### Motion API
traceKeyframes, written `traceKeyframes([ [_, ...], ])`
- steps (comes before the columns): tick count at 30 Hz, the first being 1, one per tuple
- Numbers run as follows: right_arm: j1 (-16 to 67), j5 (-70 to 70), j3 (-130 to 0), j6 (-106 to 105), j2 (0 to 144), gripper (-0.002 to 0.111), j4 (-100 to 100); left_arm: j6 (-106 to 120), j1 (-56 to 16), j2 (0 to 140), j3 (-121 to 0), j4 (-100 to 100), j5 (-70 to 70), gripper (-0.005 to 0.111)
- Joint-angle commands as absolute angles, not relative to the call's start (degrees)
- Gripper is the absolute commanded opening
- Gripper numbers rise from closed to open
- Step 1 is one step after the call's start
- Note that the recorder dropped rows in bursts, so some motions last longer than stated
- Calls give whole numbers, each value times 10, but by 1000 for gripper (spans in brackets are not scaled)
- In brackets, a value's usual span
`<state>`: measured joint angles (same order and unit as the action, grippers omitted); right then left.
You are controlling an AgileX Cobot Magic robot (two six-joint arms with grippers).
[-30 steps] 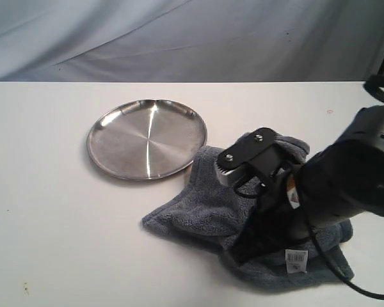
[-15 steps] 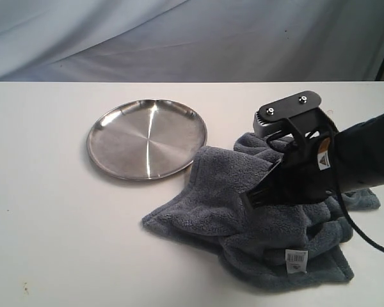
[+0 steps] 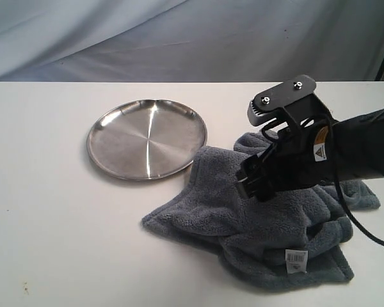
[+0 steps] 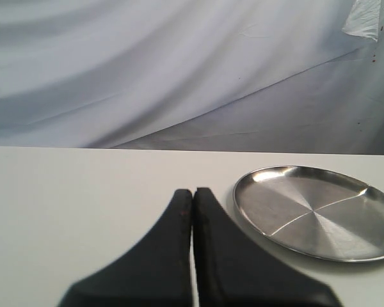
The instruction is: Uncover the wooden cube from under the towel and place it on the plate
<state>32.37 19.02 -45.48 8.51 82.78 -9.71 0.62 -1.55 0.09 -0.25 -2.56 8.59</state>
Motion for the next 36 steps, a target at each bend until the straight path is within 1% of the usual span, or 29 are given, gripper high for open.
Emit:
traceKeyframes([
  [1,320,178,-452,116,844,74,-149,6,-16,0,0,-25,84,1],
  [14,320,218,-452,125,904,74,-146,5,-16,0,0,-25,84,1],
  [17,320,233,-452,125,904,70,-130,5,-16,0,0,-25,84,1],
  [19,320,237,-452,125,904,64,-125,5,-16,0,0,-25,84,1],
  [22,320,248,-452,125,904,51,-121,5,-16,0,0,-25,84,1],
  [25,320,254,-452,125,904,35,-120,6,-16,0,0,-25,84,1],
  [31,320,271,-452,125,899,0,-103,6,-16,0,0,-25,84,1],
  [36,320,284,-452,121,859,0,-83,6,-16,0,0,-25,84,1],
])
